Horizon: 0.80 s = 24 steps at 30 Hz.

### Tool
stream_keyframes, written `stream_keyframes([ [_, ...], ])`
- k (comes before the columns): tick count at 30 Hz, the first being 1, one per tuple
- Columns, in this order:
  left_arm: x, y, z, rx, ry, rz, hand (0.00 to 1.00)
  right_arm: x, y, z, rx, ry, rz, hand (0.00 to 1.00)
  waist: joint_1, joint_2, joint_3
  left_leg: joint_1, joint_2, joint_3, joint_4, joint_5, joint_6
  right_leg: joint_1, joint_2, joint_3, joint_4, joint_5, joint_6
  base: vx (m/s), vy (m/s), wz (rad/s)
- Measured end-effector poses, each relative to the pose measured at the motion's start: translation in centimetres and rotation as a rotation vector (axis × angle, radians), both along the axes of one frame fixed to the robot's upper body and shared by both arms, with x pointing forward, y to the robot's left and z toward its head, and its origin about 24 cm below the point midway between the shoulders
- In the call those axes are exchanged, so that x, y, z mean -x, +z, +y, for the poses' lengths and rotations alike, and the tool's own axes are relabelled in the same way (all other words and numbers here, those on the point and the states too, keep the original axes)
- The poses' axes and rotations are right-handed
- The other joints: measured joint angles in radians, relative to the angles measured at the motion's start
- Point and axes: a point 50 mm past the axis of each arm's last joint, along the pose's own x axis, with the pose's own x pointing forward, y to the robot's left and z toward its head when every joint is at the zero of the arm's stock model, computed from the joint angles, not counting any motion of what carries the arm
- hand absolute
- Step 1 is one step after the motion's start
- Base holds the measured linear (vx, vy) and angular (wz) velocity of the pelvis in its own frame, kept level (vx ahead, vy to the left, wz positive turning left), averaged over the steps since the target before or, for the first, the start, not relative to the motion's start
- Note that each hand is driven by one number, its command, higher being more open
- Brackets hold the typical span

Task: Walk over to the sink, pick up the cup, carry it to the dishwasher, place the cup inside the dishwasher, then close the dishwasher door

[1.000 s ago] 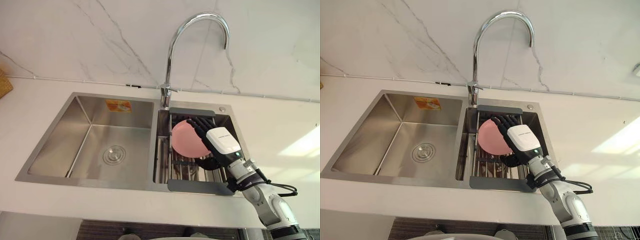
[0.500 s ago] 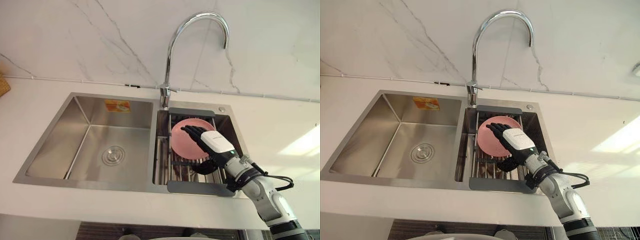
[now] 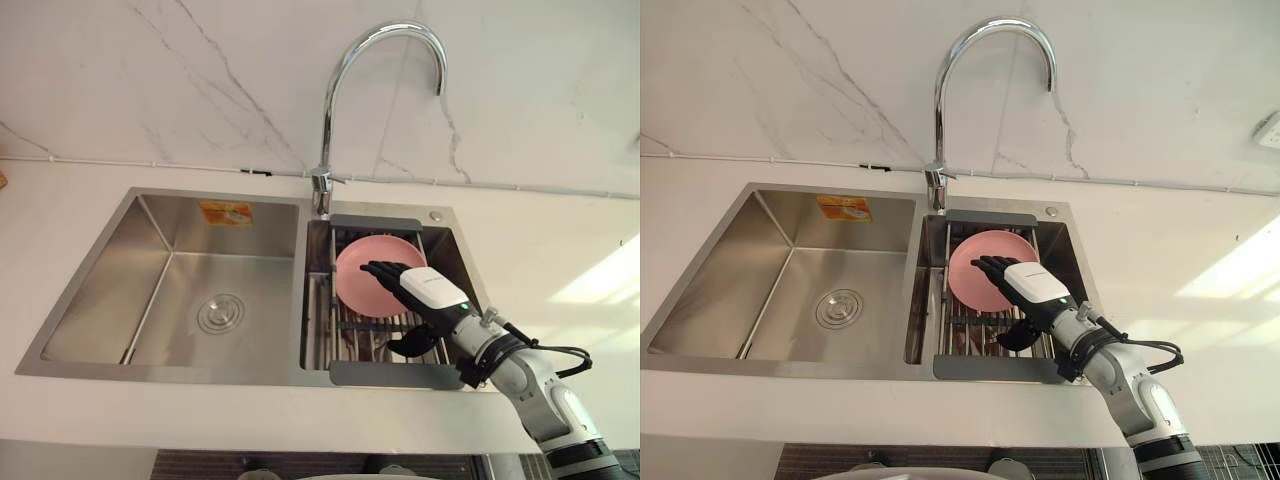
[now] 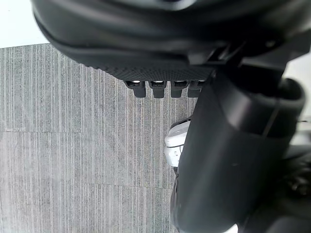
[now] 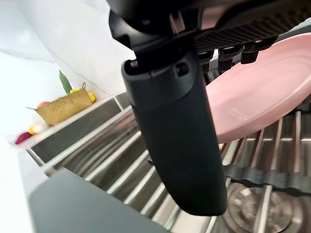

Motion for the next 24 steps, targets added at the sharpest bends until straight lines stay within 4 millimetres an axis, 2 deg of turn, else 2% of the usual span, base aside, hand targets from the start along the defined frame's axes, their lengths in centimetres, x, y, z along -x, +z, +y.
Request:
stream_keyframes([
  [9, 0.0, 0.0, 0.0, -0.001, 0.0, -0.001, 1.0, -0.1, 0.3, -0.1, 0.128, -0.015, -0.217, 1.0, 0.001, 0.0, 0.0, 0.0, 0.001, 0.002, -0.002, -0.001, -0.002, 0.0, 0.003, 0.001, -0.006, 0.001, 0.0, 0.0, 0.0, 0.0],
  [19, 0.0, 0.0, 0.0, 0.0, -0.001, -0.003, 1.0, -1.2, -0.4, -0.3, 0.166, -0.048, -0.228, 1.0, 0.006, 0.0, 0.0, -0.002, 0.0, -0.014, -0.002, 0.0, -0.001, 0.013, 0.003, -0.015, -0.017, 0.005, 0.0, 0.0, -0.003, 0.03],
  [20, 0.0, 0.0, 0.0, 0.0, -0.001, -0.003, 1.0, -1.3, -0.6, -0.3, 0.168, -0.049, -0.222, 0.0, 0.006, 0.0, 0.0, -0.002, 0.0, -0.015, -0.002, 0.0, -0.001, 0.013, 0.003, -0.015, -0.018, 0.005, 0.0, 0.0, 0.0, 0.0],
  [24, 0.0, 0.0, 0.0, 0.0, -0.002, -0.003, 1.0, -1.5, -1.2, -0.3, 0.171, -0.052, -0.199, 0.0, 0.008, 0.0, 0.0, -0.002, -0.001, -0.021, -0.004, 0.0, -0.001, 0.017, 0.003, -0.022, -0.02, 0.005, 0.0, 0.01, -0.004, 0.04],
])
